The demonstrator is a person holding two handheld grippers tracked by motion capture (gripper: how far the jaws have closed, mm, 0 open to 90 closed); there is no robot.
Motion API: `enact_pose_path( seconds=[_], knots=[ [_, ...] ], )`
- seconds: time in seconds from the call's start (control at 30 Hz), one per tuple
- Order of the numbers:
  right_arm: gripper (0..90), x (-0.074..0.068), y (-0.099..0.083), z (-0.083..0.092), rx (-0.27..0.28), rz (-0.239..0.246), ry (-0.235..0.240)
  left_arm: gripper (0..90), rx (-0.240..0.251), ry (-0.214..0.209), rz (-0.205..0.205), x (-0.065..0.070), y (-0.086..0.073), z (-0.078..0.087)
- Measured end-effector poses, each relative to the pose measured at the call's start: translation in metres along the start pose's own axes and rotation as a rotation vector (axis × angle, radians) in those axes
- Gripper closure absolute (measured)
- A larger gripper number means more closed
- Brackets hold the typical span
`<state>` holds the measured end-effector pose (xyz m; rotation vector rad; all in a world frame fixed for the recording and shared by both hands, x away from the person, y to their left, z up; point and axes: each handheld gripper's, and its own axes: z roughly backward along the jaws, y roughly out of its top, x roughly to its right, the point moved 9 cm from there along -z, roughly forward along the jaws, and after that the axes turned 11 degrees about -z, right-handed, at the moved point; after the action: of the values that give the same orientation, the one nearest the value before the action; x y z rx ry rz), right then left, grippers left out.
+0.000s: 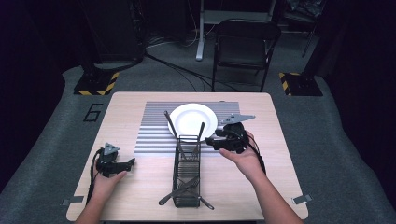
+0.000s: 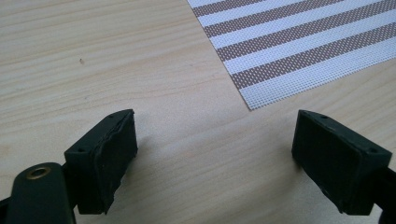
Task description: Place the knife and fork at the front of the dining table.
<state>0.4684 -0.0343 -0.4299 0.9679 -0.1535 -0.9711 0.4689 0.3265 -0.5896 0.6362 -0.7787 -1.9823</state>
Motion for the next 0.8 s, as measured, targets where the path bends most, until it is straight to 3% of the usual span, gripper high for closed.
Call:
enact_pose_path(
  seconds=[0.47, 0.8],
  knots=[
    [50.9, -0.007, 0.001, -0.019, -0.021, 0.012, 0.016, 13.8, 0.007, 0.003, 0.003, 0.0, 0.001, -0.001],
    [55.7, -0.012, 0.006, -0.029, 0.002, 0.02, 0.022, 13.8, 0.007, 0.003, 0.003, 0.0, 0.001, -0.001]
  ],
)
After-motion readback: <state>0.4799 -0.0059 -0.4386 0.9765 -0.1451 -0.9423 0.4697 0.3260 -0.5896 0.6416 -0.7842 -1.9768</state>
